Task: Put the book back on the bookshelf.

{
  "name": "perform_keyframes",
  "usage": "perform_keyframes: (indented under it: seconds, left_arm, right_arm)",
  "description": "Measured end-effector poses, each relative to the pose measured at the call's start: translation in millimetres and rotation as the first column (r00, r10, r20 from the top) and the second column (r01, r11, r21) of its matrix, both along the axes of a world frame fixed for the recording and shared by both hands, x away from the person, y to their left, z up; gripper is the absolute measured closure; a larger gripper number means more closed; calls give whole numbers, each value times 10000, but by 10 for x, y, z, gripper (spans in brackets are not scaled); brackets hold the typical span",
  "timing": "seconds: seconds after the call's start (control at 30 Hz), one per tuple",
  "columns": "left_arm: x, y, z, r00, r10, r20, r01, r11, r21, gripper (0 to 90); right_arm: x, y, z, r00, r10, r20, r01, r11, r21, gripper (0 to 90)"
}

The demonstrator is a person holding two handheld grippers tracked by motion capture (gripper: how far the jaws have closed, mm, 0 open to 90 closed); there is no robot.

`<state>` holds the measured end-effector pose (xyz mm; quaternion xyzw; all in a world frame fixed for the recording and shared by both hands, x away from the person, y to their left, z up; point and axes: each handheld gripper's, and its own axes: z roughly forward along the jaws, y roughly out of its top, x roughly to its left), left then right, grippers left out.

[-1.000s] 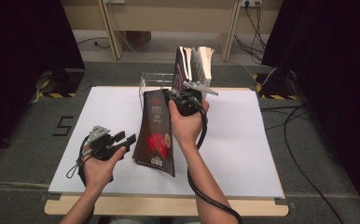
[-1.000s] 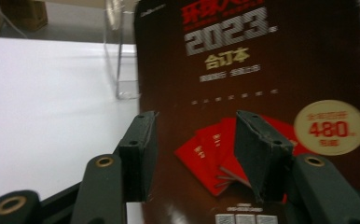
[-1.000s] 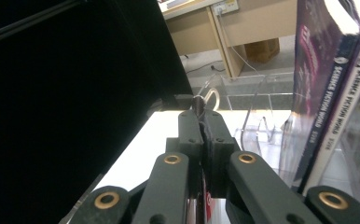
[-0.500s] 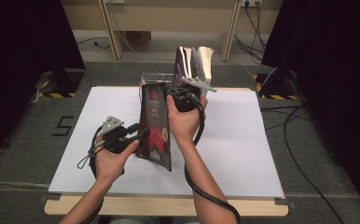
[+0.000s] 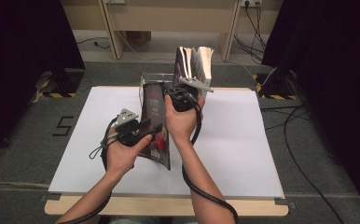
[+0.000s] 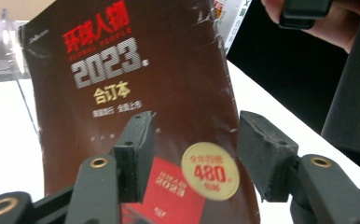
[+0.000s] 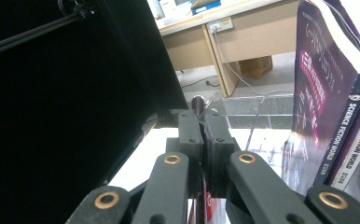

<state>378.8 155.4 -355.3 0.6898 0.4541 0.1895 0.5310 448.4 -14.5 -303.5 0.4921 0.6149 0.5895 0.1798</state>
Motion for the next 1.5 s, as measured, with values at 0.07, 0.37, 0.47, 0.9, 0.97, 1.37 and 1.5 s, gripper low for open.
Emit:
perform_keyframes:
  seconds: [0.07,0.37,0.47,0.9,0.97,1.37,1.5]
  left_arm:
    - [20,-54,26,10000,-27,46,27,10000,64,449]
    - [108,-264,21,9998,195,-102,-189,9982,574,441]
    - [123,-306,9,9995,282,-150,-271,9972,695,441]
    - [211,-412,-30,9969,571,-533,-504,9915,1203,526]
    - [208,-401,-41,9966,557,-615,-481,9919,1175,539]
    - [64,-278,-61,9936,993,-537,-945,9918,860,772]
    - [7,-218,-92,9902,1343,-377,-1318,9893,631,824]
  right_arm:
    - [-1,6,2,10000,16,14,-16,10000,-24,882]
    - [4,-1,-16,10000,-22,-24,22,10000,-48,882]
    - [2,-1,-15,10000,-46,-10,46,10000,-47,882]
    - [-44,36,10,9999,49,123,-47,9999,-127,881]
    - [-54,38,12,9999,94,103,-93,9998,-179,881]
    - [-91,110,-2,9988,494,15,-494,9988,-10,880]
    - [-105,170,5,9978,654,50,-654,9978,-103,876]
